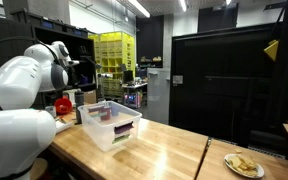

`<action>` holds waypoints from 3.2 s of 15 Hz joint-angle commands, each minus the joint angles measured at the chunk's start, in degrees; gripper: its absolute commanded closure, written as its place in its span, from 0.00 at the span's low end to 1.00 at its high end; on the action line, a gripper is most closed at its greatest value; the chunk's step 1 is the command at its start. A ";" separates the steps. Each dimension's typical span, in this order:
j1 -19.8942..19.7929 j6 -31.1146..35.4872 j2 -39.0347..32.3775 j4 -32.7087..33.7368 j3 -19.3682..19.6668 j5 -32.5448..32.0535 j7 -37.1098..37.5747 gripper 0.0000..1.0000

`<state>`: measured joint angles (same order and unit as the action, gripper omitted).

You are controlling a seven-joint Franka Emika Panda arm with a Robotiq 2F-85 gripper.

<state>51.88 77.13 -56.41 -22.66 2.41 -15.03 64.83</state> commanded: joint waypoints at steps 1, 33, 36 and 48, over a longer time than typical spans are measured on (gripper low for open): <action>-0.33 1.26 1.67 -2.32 0.55 -0.08 0.64 0.00; -4.23 0.91 -3.80 1.97 -1.11 7.64 1.45 0.00; -4.66 1.07 -4.64 2.11 -1.21 8.28 1.30 0.00; -5.15 2.72 -5.74 2.08 -1.47 9.17 1.71 0.45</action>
<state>47.20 79.40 -61.63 -21.28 1.61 -7.37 65.86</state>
